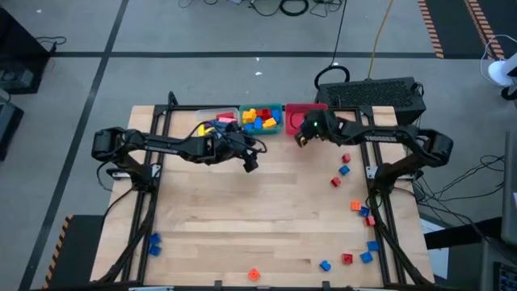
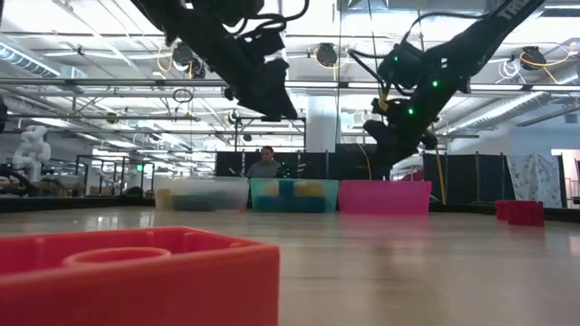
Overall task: Sort blocks by size
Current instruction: Put the blue 4 stud game piece into the red bin
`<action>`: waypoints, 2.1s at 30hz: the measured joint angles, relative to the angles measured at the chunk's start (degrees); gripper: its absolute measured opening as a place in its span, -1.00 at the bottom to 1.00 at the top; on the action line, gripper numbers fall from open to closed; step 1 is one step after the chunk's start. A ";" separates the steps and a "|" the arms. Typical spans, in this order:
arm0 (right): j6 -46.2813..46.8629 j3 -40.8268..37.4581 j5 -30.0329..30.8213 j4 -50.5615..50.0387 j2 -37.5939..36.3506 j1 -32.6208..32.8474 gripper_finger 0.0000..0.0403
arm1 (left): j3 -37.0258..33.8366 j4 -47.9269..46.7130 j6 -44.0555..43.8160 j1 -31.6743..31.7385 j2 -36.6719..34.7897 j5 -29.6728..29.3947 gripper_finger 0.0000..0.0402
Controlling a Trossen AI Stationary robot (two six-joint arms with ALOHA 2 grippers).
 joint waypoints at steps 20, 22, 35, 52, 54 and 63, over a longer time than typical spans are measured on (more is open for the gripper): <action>-3.83 0.00 -3.62 3.66 2.99 -11.47 -0.20 | 0.00 -0.05 1.72 0.10 5.20 -0.69 0.49; -3.82 0.00 -3.61 3.90 3.01 -11.47 -0.16 | 0.00 -0.13 1.72 0.11 5.20 -0.69 0.49; -5.13 0.00 -3.57 4.20 0.33 -8.12 -0.02 | 0.00 -0.10 0.16 0.42 5.20 -0.82 0.49; -0.49 0.02 -7.08 -1.54 -11.61 13.12 -0.08 | 0.00 -1.02 -4.41 0.63 5.39 -0.55 0.49; 0.64 0.02 -8.59 -2.35 -11.38 16.64 -0.08 | 0.00 -1.98 -6.26 0.58 5.41 1.22 0.49; 1.14 -0.02 -3.40 -3.44 -11.09 30.98 -0.08 | 0.02 -19.74 -11.52 -4.01 3.72 3.86 0.49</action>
